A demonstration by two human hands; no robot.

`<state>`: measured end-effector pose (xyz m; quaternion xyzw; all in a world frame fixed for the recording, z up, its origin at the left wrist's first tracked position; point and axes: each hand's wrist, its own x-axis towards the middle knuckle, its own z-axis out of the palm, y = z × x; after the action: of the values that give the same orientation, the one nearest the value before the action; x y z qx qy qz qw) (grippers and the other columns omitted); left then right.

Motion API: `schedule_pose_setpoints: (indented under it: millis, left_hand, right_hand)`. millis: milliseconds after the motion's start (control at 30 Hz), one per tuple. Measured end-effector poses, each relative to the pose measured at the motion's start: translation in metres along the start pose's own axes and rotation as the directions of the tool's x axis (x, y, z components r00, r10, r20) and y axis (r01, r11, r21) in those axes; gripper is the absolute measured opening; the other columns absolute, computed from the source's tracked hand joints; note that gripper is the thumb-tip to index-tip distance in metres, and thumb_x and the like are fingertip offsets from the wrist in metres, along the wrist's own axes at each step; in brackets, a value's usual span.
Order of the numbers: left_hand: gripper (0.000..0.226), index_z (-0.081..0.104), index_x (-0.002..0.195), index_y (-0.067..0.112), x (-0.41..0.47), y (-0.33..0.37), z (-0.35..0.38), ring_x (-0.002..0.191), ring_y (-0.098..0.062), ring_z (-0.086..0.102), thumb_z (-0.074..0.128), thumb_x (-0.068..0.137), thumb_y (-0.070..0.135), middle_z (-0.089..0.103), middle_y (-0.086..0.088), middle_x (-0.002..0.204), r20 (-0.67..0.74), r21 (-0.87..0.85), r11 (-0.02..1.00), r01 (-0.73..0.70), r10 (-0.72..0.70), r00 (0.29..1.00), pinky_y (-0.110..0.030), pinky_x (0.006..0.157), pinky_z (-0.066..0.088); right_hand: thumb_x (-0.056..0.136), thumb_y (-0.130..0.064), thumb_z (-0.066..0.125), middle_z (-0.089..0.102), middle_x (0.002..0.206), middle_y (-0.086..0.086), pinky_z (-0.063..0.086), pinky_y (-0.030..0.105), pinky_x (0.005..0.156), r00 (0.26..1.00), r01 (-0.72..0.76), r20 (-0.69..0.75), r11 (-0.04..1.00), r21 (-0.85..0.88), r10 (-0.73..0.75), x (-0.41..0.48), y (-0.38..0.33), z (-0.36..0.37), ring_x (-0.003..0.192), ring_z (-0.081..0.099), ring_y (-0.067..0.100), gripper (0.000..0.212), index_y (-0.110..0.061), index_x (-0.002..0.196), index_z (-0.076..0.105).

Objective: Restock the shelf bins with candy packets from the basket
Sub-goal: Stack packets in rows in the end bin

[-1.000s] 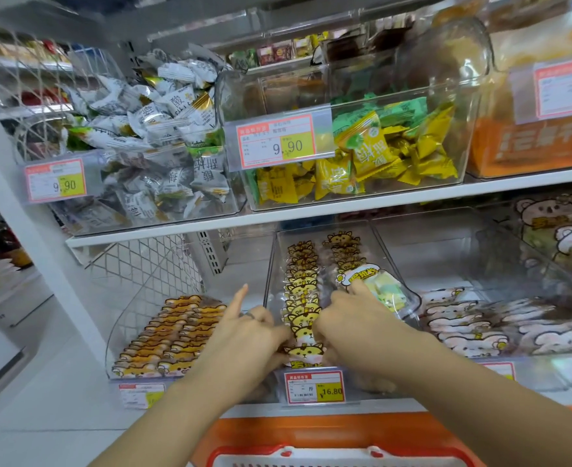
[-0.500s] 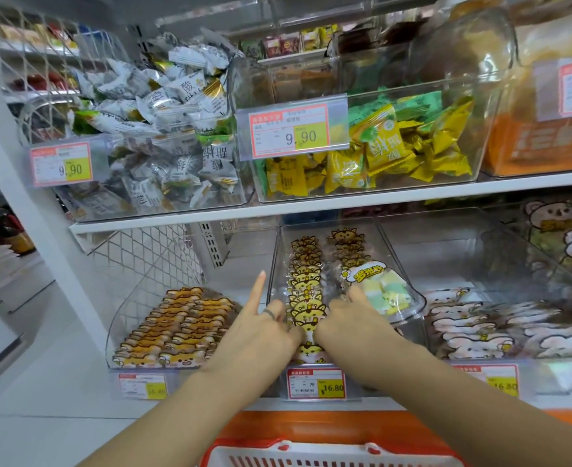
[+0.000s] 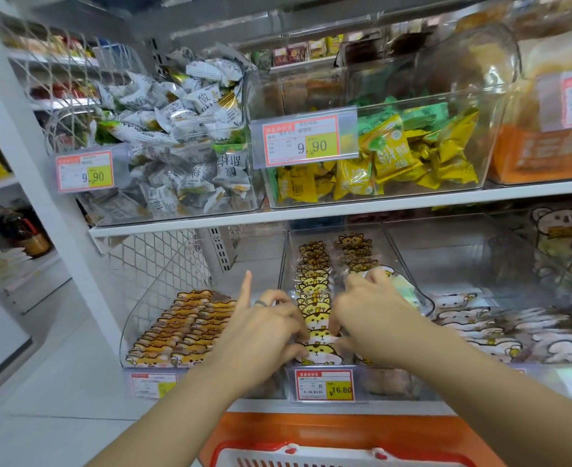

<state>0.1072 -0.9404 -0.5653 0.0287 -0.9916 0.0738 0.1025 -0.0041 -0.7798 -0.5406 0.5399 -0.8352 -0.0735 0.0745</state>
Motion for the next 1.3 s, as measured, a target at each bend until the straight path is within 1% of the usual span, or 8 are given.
schedule_pose_setpoints:
  millis: [167, 367, 500, 733, 900, 1100, 1167, 1300]
  left_hand:
    - [0.029, 0.076, 0.088, 0.036, -0.007, -0.012, 0.011, 0.117, -0.010, 0.057, 0.067, 0.077, 0.061, 0.070, 0.023, 0.091, 0.013, 0.033, 0.999, -0.016, 0.016, 1.000, -0.064, 0.116, -0.007]
    - [0.034, 0.073, 0.104, 0.032, -0.002, 0.000, -0.007, 0.133, -0.013, 0.043, 0.062, 0.086, 0.058, 0.066, 0.016, 0.110, 0.084, 0.112, 0.994, -0.010, 0.001, 0.996, -0.065, 0.116, -0.013]
    - [0.043, 0.065, 0.116, 0.042, -0.010, 0.008, -0.017, 0.134, -0.008, 0.038, 0.056, 0.084, 0.069, 0.054, 0.020, 0.120, 0.036, 0.016, 0.999, 0.052, -0.052, 0.998, -0.061, 0.117, -0.014]
    - [0.040, 0.048, 0.134, 0.042, 0.010, 0.062, -0.015, 0.133, -0.005, 0.039, 0.049, 0.097, 0.055, 0.044, 0.020, 0.135, 0.025, -0.104, 0.995, -0.014, 0.016, 1.000, -0.054, 0.122, -0.011]
    - [0.047, 0.038, 0.146, 0.040, 0.020, 0.071, -0.002, 0.136, -0.014, 0.044, 0.045, 0.101, 0.050, 0.029, 0.014, 0.155, 0.121, -0.073, 0.997, 0.020, -0.011, 0.993, -0.053, 0.123, 0.001]
    - [0.040, 0.059, 0.122, 0.033, 0.039, 0.089, -0.004, 0.125, -0.023, 0.042, 0.061, 0.088, 0.054, 0.046, 0.004, 0.125, 0.031, 0.065, 0.998, -0.017, 0.015, 0.999, -0.052, 0.121, 0.010]
    - [0.041, 0.065, 0.117, 0.030, 0.050, 0.094, -0.005, 0.123, -0.024, 0.042, 0.062, 0.087, 0.057, 0.048, 0.003, 0.121, 0.058, 0.069, 0.997, -0.034, 0.030, 0.998, -0.054, 0.120, 0.011]
    - [0.038, 0.069, 0.109, 0.031, 0.067, 0.094, -0.002, 0.120, -0.025, 0.040, 0.066, 0.082, 0.058, 0.040, 0.003, 0.112, 0.116, 0.069, 0.995, -0.066, 0.058, 0.992, -0.061, 0.119, 0.005]
  right_hand:
    - [0.094, -0.025, 0.058, 0.069, 0.097, -0.007, 0.027, 0.044, 0.092, 0.994, 0.096, -0.052, 0.995, 0.040, -0.093, 0.009, -0.006, 0.023, 0.105, 0.046, 0.019, 0.016, -0.025, 0.092, 0.074]
    - [0.093, -0.041, 0.057, 0.066, 0.107, -0.012, 0.026, 0.042, 0.095, 0.995, 0.091, -0.068, 0.976, 0.197, -0.079, 0.005, 0.002, 0.018, 0.107, 0.050, 0.014, 0.020, -0.034, 0.105, 0.072]
    - [0.092, -0.057, 0.055, 0.060, 0.124, -0.017, 0.034, 0.041, 0.103, 0.974, -0.086, -0.153, 0.895, 0.438, 0.168, -0.010, 0.047, -0.008, 0.118, 0.052, 0.010, 0.034, -0.040, 0.120, 0.063]
    - [0.089, -0.068, 0.050, 0.045, 0.146, 0.004, 0.038, 0.046, 0.105, 0.879, -0.465, 0.136, 0.759, 0.455, 0.457, -0.022, 0.076, 0.030, 0.130, 0.048, 0.028, 0.072, -0.031, 0.148, 0.032]
    - [0.077, -0.061, 0.071, 0.055, 0.132, 0.003, 0.043, 0.037, 0.098, 0.848, -0.461, 0.081, 0.654, 0.600, 0.523, -0.021, 0.081, 0.035, 0.121, 0.052, 0.024, 0.074, -0.030, 0.139, 0.044]
    - [0.072, -0.035, 0.086, 0.054, 0.104, 0.006, 0.041, 0.029, 0.074, 0.810, -0.418, 0.095, 0.456, 0.786, 0.579, -0.028, 0.098, 0.025, 0.104, 0.059, 0.027, 0.105, -0.017, 0.154, 0.023]
    - [0.073, -0.034, 0.085, 0.057, 0.106, 0.004, 0.045, 0.032, 0.079, 0.797, -0.416, 0.095, 0.430, 0.801, 0.596, -0.036, 0.106, 0.025, 0.106, 0.060, 0.025, 0.092, -0.014, 0.149, 0.037]
    - [0.082, -0.028, 0.078, 0.073, 0.083, 0.006, 0.048, 0.034, 0.070, 0.791, -0.316, 0.038, 0.355, 0.880, 0.611, -0.061, 0.120, 0.031, 0.080, 0.067, 0.025, 0.017, -0.015, 0.089, 0.070]
